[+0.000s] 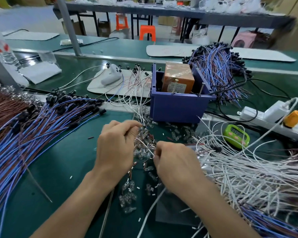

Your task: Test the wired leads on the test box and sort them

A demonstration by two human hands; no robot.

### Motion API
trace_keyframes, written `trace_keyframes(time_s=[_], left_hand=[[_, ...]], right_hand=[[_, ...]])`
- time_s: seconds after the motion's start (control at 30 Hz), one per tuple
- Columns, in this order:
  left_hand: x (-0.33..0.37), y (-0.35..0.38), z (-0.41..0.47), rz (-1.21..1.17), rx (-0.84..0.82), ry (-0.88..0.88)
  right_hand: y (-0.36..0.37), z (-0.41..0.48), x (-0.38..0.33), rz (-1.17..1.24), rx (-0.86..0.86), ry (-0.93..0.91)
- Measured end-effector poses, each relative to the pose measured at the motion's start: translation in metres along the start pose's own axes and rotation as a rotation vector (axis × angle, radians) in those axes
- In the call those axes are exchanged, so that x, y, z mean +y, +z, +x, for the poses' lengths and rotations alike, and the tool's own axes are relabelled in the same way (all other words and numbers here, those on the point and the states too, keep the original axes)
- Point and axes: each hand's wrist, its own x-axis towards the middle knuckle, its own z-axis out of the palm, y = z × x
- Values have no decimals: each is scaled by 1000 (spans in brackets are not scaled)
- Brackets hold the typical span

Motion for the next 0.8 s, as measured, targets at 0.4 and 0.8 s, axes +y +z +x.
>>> trace_keyframes(time_s=[0.4, 0.8], left_hand=[[-8, -8, 8, 97, 46, -47], [-18, -24, 27, -1108, -211, -588]], right_hand=[[-23, -13, 16, 22, 343, -32], [-28, -12, 28, -31, 282, 147]])
